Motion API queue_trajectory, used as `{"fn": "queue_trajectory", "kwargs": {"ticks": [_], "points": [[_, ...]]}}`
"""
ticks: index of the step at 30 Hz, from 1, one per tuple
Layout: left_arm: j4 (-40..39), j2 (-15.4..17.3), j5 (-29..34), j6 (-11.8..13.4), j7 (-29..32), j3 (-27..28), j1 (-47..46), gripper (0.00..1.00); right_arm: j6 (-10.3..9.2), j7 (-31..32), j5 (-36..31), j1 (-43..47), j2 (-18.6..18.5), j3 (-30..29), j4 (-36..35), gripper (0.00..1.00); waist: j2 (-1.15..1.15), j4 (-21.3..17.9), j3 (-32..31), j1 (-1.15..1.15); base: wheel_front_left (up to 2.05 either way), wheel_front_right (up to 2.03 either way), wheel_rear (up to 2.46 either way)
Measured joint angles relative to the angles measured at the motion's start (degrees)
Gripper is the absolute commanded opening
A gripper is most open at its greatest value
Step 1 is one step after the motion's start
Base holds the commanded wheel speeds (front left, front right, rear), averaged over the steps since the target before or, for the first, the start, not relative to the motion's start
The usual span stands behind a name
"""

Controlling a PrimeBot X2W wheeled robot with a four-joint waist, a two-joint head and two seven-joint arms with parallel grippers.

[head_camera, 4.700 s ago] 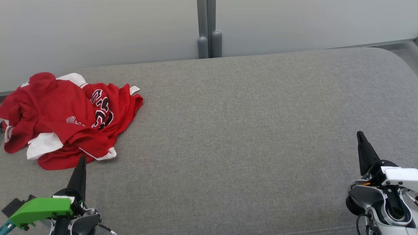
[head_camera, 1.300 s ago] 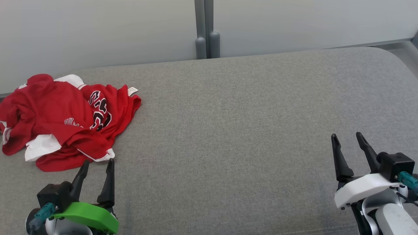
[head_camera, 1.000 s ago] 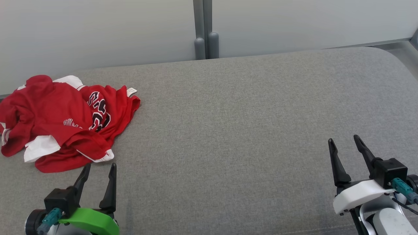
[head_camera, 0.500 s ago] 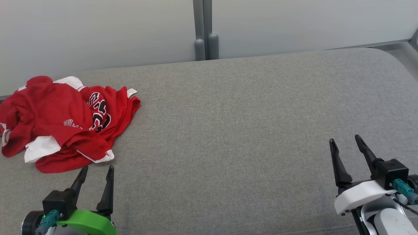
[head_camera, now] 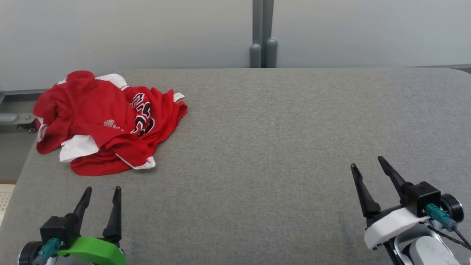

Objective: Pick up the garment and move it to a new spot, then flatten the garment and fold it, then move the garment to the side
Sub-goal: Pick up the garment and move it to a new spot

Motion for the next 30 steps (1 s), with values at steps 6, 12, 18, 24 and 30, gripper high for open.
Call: {"fn": "queue_trajectory", "kwargs": {"ticks": [6, 12, 18, 24, 30], "points": [[-0.5, 0.2, 0.0, 1.1, 0.0, 3.6, 2.2, 1.0, 2.38, 0.0, -1.0, -3.0, 0.8, 2.8, 1.1, 1.0, 0.0, 4.4, -0.2, 0.0, 0.0, 0.0, 0.0], [-0.4, 0.3, 0.5, 1.0, 0.0, 3.4, 3.4, 1.0, 2.33, 0.0, -1.1, -3.2, 1.4, 1.8, 2.2, 1.0, 0.0, 9.1, -0.6, 0.0, 0.0, 0.0, 0.0], [0.0, 0.4, 1.1, 0.0, 0.0, 3.3, 3.3, 1.0, 1.87, 0.0, -1.1, -2.6, 1.9, 0.9, 2.6, 1.0, 0.0, 14.4, -1.0, 0.0, 0.0, 0.0, 0.0], [0.2, 0.6, 1.0, -0.4, 0.0, 4.0, 3.3, 1.0, 2.31, 0.0, -1.7, -2.6, 2.4, 1.2, 2.9, 1.0, 0.0, 16.0, -1.4, 0.0, 0.0, 0.0, 0.0], [0.3, 0.4, 1.0, -0.6, 0.0, 3.9, 3.3, 1.0, 2.31, 0.0, -2.1, -2.5, 2.5, 0.8, 3.0, 1.0, 0.0, 15.8, -1.4, 0.0, 0.0, 0.0, 0.0]]}}
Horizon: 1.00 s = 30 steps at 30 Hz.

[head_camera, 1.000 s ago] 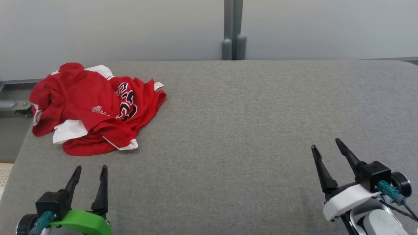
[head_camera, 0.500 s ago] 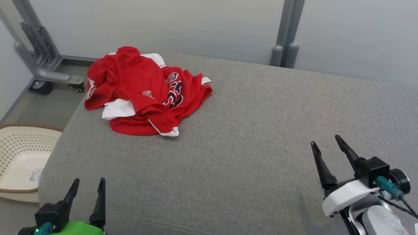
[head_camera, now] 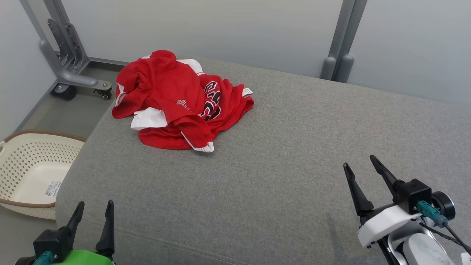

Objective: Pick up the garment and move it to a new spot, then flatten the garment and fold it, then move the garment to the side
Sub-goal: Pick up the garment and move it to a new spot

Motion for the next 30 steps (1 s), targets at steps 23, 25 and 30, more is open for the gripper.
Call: {"fn": "queue_trajectory", "kwargs": {"ticks": [23, 25, 30], "points": [[3.6, -4.3, -10.8, -1.5, 16.6, -2.4, -20.1, 1.0, 1.58, 0.0, -3.4, -4.8, -2.1, 1.5, -3.2, 1.0, 0.0, -1.2, 9.7, 0.0, 0.0, 0.0, 0.0], [3.9, -4.1, -11.0, -1.4, 20.3, -2.3, -23.7, 1.0, 1.62, 0.0, -3.6, -5.7, -2.2, 1.7, -3.4, 1.0, 0.0, -1.6, 11.2, 0.0, 0.0, 0.0, 0.0], [6.6, -4.5, -16.1, 1.1, 31.7, 0.2, -32.7, 1.0, 2.07, 0.0, -3.8, -8.0, -2.4, 2.2, -3.6, 1.0, 0.0, -2.8, 15.0, 0.0, 0.0, 0.0, 0.0]]}}
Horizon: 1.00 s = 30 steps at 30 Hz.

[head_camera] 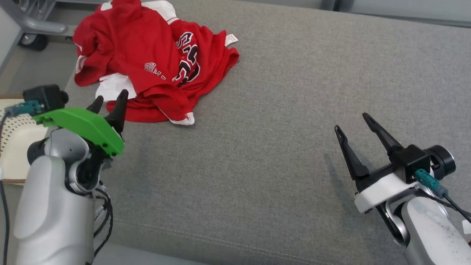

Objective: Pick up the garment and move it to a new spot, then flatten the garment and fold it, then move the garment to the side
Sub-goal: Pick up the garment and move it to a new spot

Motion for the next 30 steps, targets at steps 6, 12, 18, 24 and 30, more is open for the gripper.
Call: {"fn": "queue_trajectory", "kwargs": {"ticks": [6, 12, 18, 24, 30], "points": [[3.4, -0.8, -8.7, 6.9, 10.9, 7.5, -7.6, 1.0, 0.53, -0.1, -0.3, -5.4, 0.3, 1.2, -1.0, 1.0, 0.0, -2.3, 4.6, 0.0, 0.0, 0.0, 0.0], [4.0, 5.0, -8.5, 9.5, 17.1, 10.5, -12.3, 1.0, 0.6, -0.1, -0.5, -9.6, 0.7, 1.5, -1.8, 1.0, 0.0, -5.0, 8.1, 0.0, 0.0, 0.0, 0.0], [4.1, 9.1, -9.2, 10.4, 22.6, 14.7, -17.3, 1.0, 0.98, -0.1, -0.7, -13.1, 0.7, 1.5, -2.1, 1.0, 0.0, -8.6, 12.7, 0.01, 0.0, 0.0, 0.0], [4.5, 13.4, -7.5, 10.8, 25.6, 16.0, -21.3, 1.0, 0.98, -0.1, -0.7, -17.1, 0.7, 0.7, -2.6, 1.0, 0.0, -11.7, 17.6, 0.01, 0.0, 0.0, 0.0], [7.2, 14.6, -4.0, 10.8, 27.8, 16.0, -21.5, 1.0, 1.02, -0.2, -0.7, -18.7, 1.5, 0.6, -2.5, 1.0, 0.0, -14.4, 21.6, 0.01, 0.0, 0.0, 0.0]]}}
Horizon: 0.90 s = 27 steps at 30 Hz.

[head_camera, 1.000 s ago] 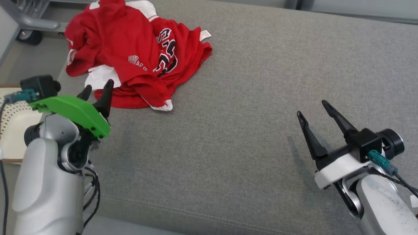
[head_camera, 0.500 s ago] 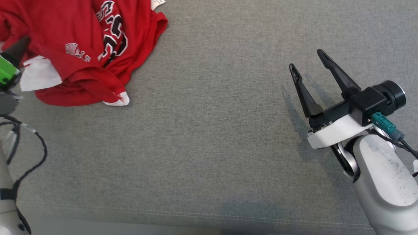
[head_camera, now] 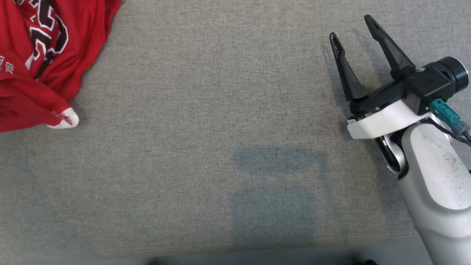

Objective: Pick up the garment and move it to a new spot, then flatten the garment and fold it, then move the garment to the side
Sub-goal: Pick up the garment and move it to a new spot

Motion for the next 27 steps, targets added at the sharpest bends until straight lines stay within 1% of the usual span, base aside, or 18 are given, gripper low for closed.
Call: {"fn": "queue_trajectory", "kwargs": {"ticks": [3, 9, 10, 11, 12, 13, 14, 15, 16, 20, 23, 25, 27], "points": [[1.5, 0.5, 1.1, 0.0, 0.0, 1.4, -1.2, 1.0, 0.0, 0.0, 0.0, -0.7, 0.1, -0.2, 0.3, 1.0, 0.0, -1.1, 1.5, 0.0, 0.0, 0.0, 0.0], [3.0, 0.4, 2.8, 0.0, 0.1, 3.2, -3.4, 1.0, 0.0, 0.0, 0.0, -1.1, 0.3, -0.4, 0.9, 1.0, 0.0, -2.4, 3.2, 0.0, 0.0, 0.0, 0.0], [3.0, 0.4, 2.8, 0.0, 0.1, 3.2, -3.8, 0.97, 0.0, 0.0, 0.0, -1.2, 0.3, -0.5, 0.9, 1.0, 0.0, -2.5, 3.4, 0.0, 0.0, 0.0, 0.0], [3.1, 0.3, 2.8, 0.0, 0.1, 3.4, -4.1, 0.97, 0.0, 0.0, 0.0, -1.3, 0.4, -0.5, 1.0, 1.0, 0.0, -2.6, 3.5, 0.0, 0.0, 0.0, 0.0], [3.2, 0.2, 3.0, 0.1, 0.1, 3.5, -4.4, 0.79, 0.0, 0.0, 0.0, -1.5, 0.4, -0.5, 1.1, 1.0, 0.0, -2.6, 3.5, 0.0, 0.0, 0.0, 0.0], [3.3, 0.1, 3.3, 0.1, 0.1, 3.5, -4.7, 0.64, 0.0, 0.0, 0.0, -1.6, 0.4, -0.5, 1.3, 1.0, 0.0, -2.6, 3.4, 0.0, 0.0, 0.0, 0.0], [3.4, 0.0, 3.4, 0.1, 0.1, 3.5, -4.9, 0.58, 0.0, -0.1, 0.0, -1.7, 0.4, -0.6, 1.5, 1.0, 0.0, -2.5, 3.4, 0.0, 0.0, 0.0, 0.0], [3.5, -0.1, 3.4, 0.1, 0.1, 3.5, -5.1, 0.47, 0.0, -0.1, 0.0, -1.8, 0.4, -0.6, 1.7, 1.0, 0.0, -2.5, 3.4, 0.0, 0.0, 0.0, 0.0], [3.6, -0.7, 3.4, 0.1, 0.1, 3.2, -5.6, 0.44, 0.0, -0.1, 0.0, -1.8, 0.4, -0.7, 2.1, 1.0, 0.0, -2.3, 3.1, 0.0, 0.0, 0.0, 0.0], [3.7, -1.6, 4.1, 0.1, 0.4, 2.4, -6.3, 0.46, 0.0, -0.1, 0.0, -1.8, 0.4, -0.9, 2.9, 1.0, 0.0, -1.9, 2.5, 0.0, 0.0, 0.0, 0.0], [3.9, -1.8, 4.3, 0.1, 0.7, 1.9, -6.7, 0.44, 0.0, -0.1, 0.0, -1.8, 0.4, -1.0, 3.3, 1.0, 0.0, -1.5, 2.1, -0.01, 0.0, 0.0, 0.0], [3.9, -1.8, 4.3, 0.1, 1.2, 1.6, -6.9, 0.39, 0.0, -0.1, 0.0, -1.8, 0.4, -1.0, 3.6, 1.0, 0.0, -1.2, 1.8, -0.01, 0.0, 0.0, 0.0], [4.0, -1.8, 4.3, 0.1, 1.2, 1.6, -7.0, 0.39, 0.0, -0.1, 0.0, -1.8, 0.4, -1.0, 3.8, 1.0, 0.0, -1.0, 1.5, -0.01, 0.0, 0.0, 0.0]]}}
